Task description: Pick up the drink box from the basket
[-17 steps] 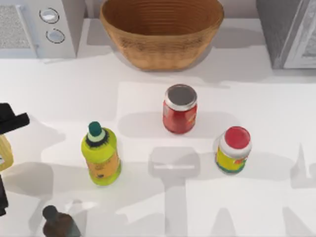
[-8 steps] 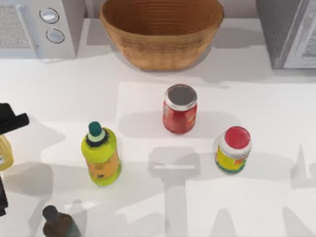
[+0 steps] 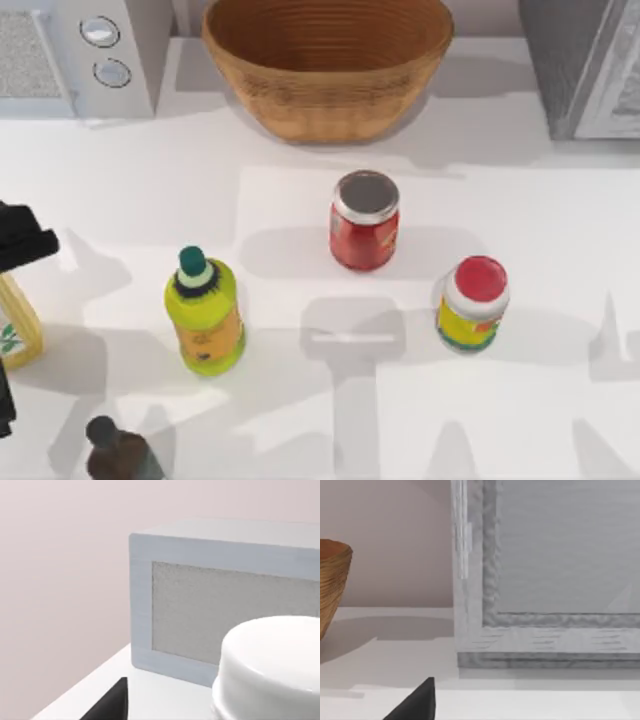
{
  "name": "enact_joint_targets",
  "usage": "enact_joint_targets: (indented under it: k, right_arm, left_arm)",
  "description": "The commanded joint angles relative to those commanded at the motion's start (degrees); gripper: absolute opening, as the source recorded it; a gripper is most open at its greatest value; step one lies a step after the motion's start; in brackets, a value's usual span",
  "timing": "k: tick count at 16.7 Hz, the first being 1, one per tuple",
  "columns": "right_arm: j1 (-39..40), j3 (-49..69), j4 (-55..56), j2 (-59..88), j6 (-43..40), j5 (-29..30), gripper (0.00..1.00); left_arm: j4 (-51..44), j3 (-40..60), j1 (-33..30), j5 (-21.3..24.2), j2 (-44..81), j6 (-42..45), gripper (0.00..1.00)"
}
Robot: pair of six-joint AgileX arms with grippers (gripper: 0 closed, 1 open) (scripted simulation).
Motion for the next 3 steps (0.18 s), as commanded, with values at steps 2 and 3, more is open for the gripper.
enact_joint_targets:
  k: [2, 3]
  right_arm:
    - [0.00, 0.00, 0.00, 0.00, 0.00, 0.00, 1.00]
    - [0.00, 0.00, 0.00, 0.00, 0.00, 0.00, 1.00]
  left_arm:
    - [0.00, 0.00, 0.00, 0.00, 0.00, 0.00, 1.00]
    - [0.00, 0.00, 0.00, 0.00, 0.00, 0.00, 1.00]
